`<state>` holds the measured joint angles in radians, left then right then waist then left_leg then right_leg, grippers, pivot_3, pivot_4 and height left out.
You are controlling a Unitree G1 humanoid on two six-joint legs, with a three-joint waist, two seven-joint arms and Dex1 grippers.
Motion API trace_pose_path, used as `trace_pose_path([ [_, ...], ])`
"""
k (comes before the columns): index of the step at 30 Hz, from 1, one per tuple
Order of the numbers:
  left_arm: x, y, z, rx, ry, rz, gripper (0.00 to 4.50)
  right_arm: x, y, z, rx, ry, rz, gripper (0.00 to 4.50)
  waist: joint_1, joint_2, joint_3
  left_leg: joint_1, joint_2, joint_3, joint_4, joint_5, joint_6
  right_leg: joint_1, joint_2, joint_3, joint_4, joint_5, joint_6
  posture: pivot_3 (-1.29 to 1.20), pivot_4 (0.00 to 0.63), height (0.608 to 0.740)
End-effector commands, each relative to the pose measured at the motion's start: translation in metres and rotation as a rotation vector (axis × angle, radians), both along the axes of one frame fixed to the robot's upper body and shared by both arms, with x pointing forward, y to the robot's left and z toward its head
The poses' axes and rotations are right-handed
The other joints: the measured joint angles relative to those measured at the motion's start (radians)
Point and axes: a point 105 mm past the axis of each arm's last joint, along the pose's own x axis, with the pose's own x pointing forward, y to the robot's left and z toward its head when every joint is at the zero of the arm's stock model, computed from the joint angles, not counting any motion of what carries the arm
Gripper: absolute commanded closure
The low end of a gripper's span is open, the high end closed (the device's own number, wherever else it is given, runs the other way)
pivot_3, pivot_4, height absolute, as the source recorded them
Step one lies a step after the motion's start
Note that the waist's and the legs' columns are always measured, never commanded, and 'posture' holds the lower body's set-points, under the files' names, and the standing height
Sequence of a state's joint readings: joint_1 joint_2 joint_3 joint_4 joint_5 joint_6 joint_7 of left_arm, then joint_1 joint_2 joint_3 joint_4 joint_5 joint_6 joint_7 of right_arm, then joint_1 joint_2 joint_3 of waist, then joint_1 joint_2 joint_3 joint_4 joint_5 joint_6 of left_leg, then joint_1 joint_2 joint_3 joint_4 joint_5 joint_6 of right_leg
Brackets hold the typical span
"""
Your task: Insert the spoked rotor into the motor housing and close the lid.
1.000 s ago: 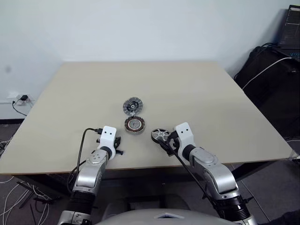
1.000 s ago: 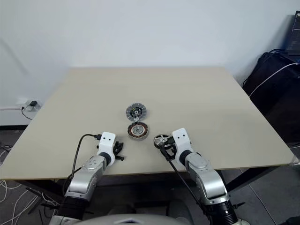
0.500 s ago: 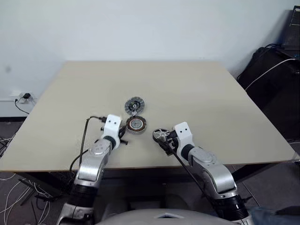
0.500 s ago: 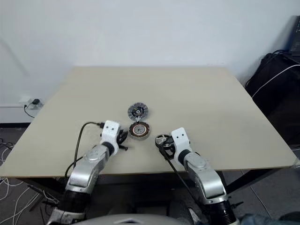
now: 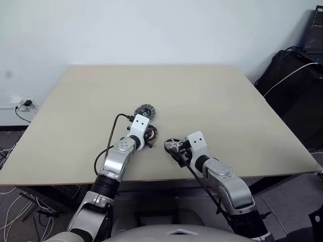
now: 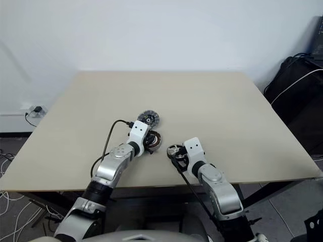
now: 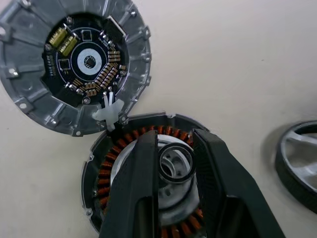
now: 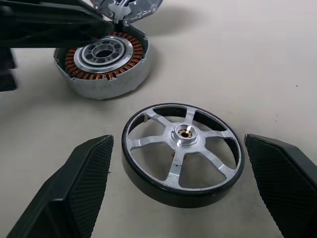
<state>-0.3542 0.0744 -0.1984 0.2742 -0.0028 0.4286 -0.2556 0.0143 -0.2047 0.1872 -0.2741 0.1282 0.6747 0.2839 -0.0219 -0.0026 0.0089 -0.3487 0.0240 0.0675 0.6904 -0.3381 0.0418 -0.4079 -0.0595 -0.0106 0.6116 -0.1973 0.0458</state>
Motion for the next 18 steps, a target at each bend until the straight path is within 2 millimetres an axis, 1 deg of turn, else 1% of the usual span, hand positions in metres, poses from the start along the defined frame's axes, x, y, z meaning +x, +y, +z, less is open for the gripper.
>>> trace_pose_path([
  [1, 0.013, -0.003, 0.012, -0.020, -0.052, 0.016, 3.83, 0.006, 0.000, 0.016, 0.013, -0.071, -0.005, 0.00, 0.000, 0.000, 0.000, 0.000, 0.000, 0.000, 0.000, 0.000, 0.000, 0.000, 0.000, 0.000, 0.000, 0.000, 0.000, 0.00, 0.000, 0.740],
  [9, 0.015, -0.005, -0.001, -0.013, -0.018, 0.025, 3.83, 0.006, 0.000, 0.017, 0.015, -0.079, -0.012, 0.00, -0.001, 0.000, 0.000, 0.000, 0.000, 0.000, 0.000, 0.000, 0.000, 0.000, 0.000, 0.000, 0.000, 0.000, 0.001, 0.00, 0.000, 0.740],
  [16, 0.014, 0.002, -0.011, 0.001, 0.012, 0.056, 3.83, 0.005, -0.001, 0.017, 0.014, -0.078, -0.016, 0.00, 0.000, 0.000, 0.000, 0.000, 0.000, 0.000, 0.000, 0.000, 0.001, 0.000, 0.000, 0.000, 0.000, 0.001, 0.001, 0.00, 0.000, 0.740],
  [18, 0.014, 0.002, -0.011, -0.009, 0.012, 0.060, 3.11, 0.005, -0.001, 0.017, 0.013, -0.078, -0.016, 0.00, 0.000, 0.000, 0.000, 0.000, 0.000, 0.000, 0.000, 0.000, 0.001, 0.000, 0.000, 0.000, 0.000, 0.000, 0.001, 0.00, 0.000, 0.740],
])
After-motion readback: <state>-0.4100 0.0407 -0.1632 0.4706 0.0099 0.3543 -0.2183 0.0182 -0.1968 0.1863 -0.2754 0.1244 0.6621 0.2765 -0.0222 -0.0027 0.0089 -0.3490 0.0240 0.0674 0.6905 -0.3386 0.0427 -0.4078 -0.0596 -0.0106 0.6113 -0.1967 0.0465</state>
